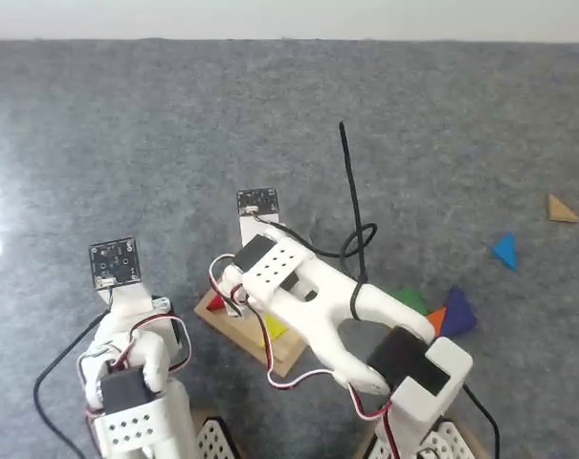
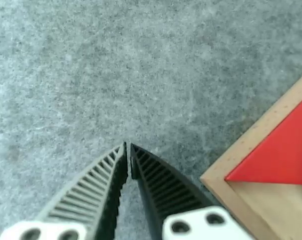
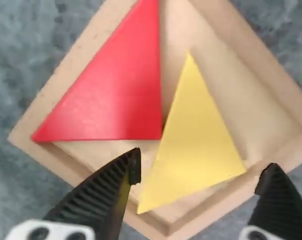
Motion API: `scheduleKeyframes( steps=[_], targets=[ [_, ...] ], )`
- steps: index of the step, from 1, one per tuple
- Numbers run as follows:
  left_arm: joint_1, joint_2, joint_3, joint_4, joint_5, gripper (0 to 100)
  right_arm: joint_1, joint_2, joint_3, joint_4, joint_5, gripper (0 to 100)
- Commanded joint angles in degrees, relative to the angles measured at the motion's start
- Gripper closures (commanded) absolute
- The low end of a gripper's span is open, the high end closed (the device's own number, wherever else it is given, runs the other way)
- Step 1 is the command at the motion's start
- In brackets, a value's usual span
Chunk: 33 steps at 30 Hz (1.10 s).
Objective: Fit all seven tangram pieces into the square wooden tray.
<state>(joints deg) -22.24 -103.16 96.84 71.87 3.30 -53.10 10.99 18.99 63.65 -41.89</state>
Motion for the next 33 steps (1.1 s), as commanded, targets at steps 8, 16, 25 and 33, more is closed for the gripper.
scheduleKeyframes(
  steps=[8, 16, 25, 33],
  targets=[
    [-0.18, -1.05, -0.40, 0.44, -0.26, 99, 1.36, -0.31, 1.41, -5.67, 0.62, 63.0],
    [-0.26, -1.05, -0.40, 0.44, -0.26, 99, 3.21, -0.40, 5.10, -5.93, 0.44, 63.0],
    [-0.26, -1.05, -0.40, 0.44, -0.26, 99, 3.12, 1.98, 5.63, -8.13, -3.52, 63.0],
    [-0.26, -1.05, -0.40, 0.44, -0.26, 99, -0.57, 1.98, 5.54, -3.91, -3.34, 63.0]
  ],
)
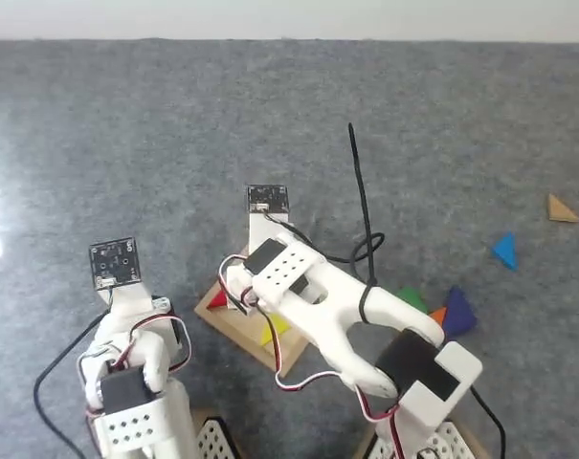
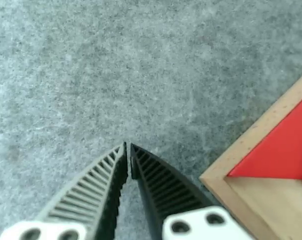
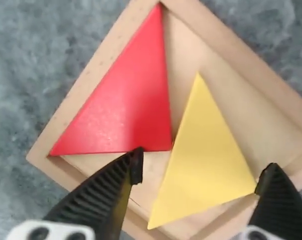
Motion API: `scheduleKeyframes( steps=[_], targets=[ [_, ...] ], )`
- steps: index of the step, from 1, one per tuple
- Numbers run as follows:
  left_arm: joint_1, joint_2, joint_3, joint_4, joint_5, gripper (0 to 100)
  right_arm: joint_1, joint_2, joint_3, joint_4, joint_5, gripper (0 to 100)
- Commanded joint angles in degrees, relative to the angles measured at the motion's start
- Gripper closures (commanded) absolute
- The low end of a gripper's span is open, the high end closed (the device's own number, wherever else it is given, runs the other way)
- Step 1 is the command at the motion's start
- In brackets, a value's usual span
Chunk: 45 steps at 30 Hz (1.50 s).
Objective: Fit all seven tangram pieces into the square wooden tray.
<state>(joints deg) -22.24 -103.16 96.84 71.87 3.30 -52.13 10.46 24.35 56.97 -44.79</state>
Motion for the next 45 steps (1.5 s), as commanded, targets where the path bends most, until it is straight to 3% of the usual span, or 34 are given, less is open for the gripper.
scheduleKeyframes(
  steps=[1, 6, 15, 23, 28, 36, 45],
  targets=[
    [-0.26, -1.05, -0.40, 0.44, -0.26, 99, -1.54, 2.33, 0.18, 3.56, 0.35, 63.0],
    [-0.26, -1.05, -0.40, 0.44, -0.26, 99, -1.27, 2.51, 0.26, 6.90, 5.10, 63.0],
    [-0.26, -1.05, -0.40, 0.44, -0.26, 99, -1.19, 4.44, 0.18, 7.16, 7.21, 63.4],
    [-0.26, -1.05, -0.40, 0.44, -0.26, 99, -1.19, 4.44, 0.00, 7.43, 20.92, 90.3],
    [-0.26, -1.05, -0.40, 0.44, -0.26, 99, 0.92, 4.00, -0.97, 7.78, 25.41, 90.9],
    [-0.26, -1.05, -0.40, 0.44, -0.26, 99, 4.26, -0.84, -12.04, 21.76, 34.81, 91.3],
    [-0.26, -1.05, -0.40, 0.44, -0.26, 99, 4.26, -1.27, -16.26, 24.92, 35.34, 93.3]
  ],
)
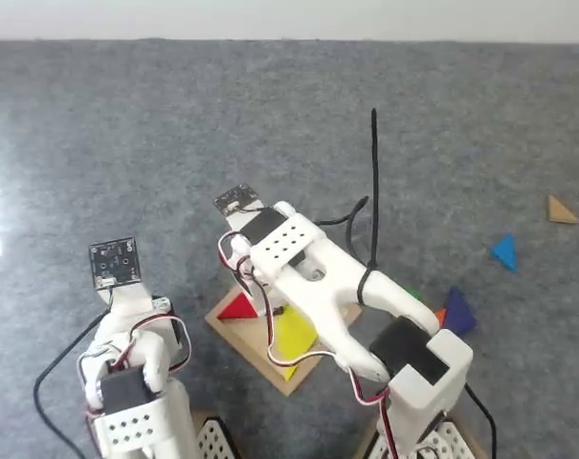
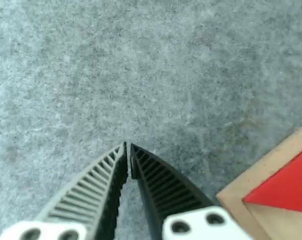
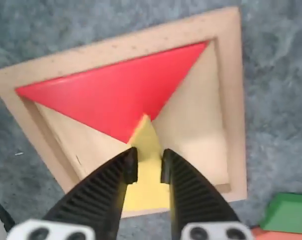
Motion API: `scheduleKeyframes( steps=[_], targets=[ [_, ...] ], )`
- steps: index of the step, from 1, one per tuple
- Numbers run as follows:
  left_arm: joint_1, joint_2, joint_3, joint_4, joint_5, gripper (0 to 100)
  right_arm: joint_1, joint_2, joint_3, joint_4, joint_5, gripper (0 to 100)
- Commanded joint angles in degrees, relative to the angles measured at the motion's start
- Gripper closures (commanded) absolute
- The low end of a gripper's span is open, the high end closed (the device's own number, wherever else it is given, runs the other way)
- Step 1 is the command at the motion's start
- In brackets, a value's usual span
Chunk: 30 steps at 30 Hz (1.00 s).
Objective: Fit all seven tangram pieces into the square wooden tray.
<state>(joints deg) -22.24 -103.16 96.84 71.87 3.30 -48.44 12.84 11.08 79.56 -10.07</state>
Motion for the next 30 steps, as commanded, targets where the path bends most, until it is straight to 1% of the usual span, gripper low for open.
scheduleKeyframes(
  steps=[1, 4, 6, 8, 11, 15, 17, 20, 22, 23, 25, 30],
  targets=[
    [-0.26, -1.05, -0.40, 0.44, -0.26, 99, 0.57, -3.82, -3.08, 2.86, 0.62, 93.3],
    [-0.26, -1.05, -0.40, 0.44, -0.26, 99, 0.22, -4.44, -3.69, 5.23, 1.23, 93.3],
    [-0.26, -1.05, -0.40, 0.44, -0.26, 99, -0.31, -5.23, -3.78, 6.29, 4.48, 93.2],
    [-0.26, -1.05, -0.40, 0.44, -0.26, 99, -0.22, -5.93, -3.96, 5.67, 6.15, 93.2],
    [-0.26, -1.05, -0.40, 0.44, -0.26, 99, -0.22, -7.43, -4.04, 4.26, 6.24, 92.3],
    [-0.26, -1.05, -0.40, 0.44, -0.26, 99, -1.10, -9.80, -4.40, 3.30, 5.80, 84.6],
    [-0.18, -1.05, -0.40, 0.44, -0.26, 99, -2.95, -9.89, -5.27, 2.59, 4.13, 79.3],
    [-0.18, -1.05, -0.40, 0.44, -0.26, 99, -4.09, -7.34, -6.42, 1.45, 0.53, 67.7],
    [-0.18, -1.05, -0.40, 0.44, -0.26, 99, -4.00, -3.91, -7.65, 1.71, 0.00, 60.1],
    [-0.18, -1.05, -0.40, 0.44, -0.26, 99, -4.18, -2.24, -8.00, 2.07, -0.09, 58.2],
    [-0.18, -1.05, -0.40, 0.44, -0.26, 99, -4.88, 0.66, -8.18, 2.51, -0.44, 57.8],
    [-0.26, -1.05, -0.40, 0.44, -0.26, 99, -9.19, 5.14, -7.91, 2.68, -3.25, 57.8]
  ],
)
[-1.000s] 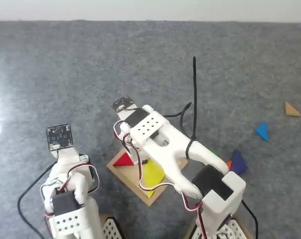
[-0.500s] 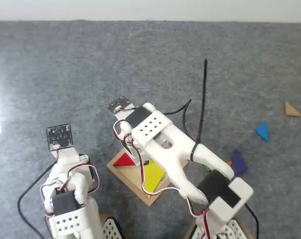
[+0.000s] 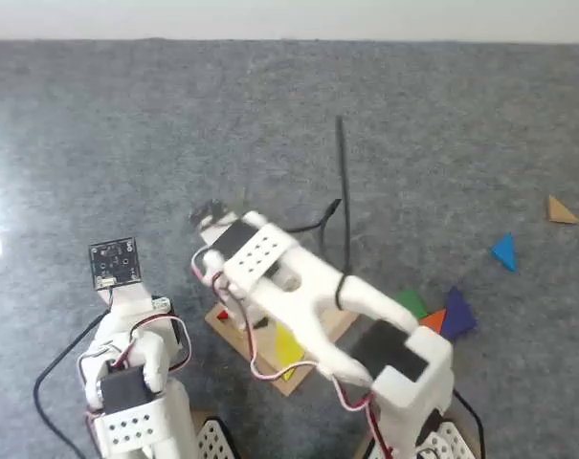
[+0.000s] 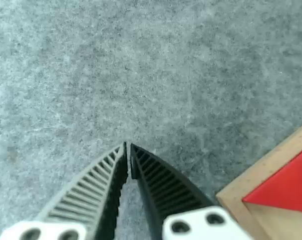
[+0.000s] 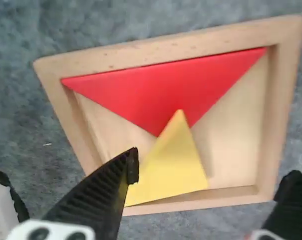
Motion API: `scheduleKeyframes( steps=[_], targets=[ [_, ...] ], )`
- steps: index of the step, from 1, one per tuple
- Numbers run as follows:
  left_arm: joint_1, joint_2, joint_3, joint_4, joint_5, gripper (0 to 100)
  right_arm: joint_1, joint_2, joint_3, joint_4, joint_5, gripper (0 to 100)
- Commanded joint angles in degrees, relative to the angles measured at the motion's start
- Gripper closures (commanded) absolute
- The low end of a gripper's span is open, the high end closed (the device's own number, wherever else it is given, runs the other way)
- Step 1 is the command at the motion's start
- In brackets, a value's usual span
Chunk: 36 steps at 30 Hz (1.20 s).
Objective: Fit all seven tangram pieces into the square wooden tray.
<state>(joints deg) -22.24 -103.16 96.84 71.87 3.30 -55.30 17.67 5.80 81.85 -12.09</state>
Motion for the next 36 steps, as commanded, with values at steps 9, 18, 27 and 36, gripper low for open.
scheduleKeyframes(
  steps=[9, 18, 27, 36],
  targets=[
    [-0.26, -1.05, -0.40, 0.44, -0.26, 99, -0.31, 5.93, -2.99, -0.66, 2.81, 71.5],
    [-0.26, -1.05, -0.40, 0.44, -0.26, 99, 4.44, 6.02, -3.34, -1.01, 9.23, 93.8],
    [-0.26, -1.05, -0.40, 0.44, -0.26, 99, 4.70, 6.20, -11.08, 9.27, 18.11, 94.4],
    [-0.26, -1.05, -0.40, 0.44, -0.26, 99, 4.70, 5.93, -15.47, 20.53, 22.33, 94.4]
  ],
)
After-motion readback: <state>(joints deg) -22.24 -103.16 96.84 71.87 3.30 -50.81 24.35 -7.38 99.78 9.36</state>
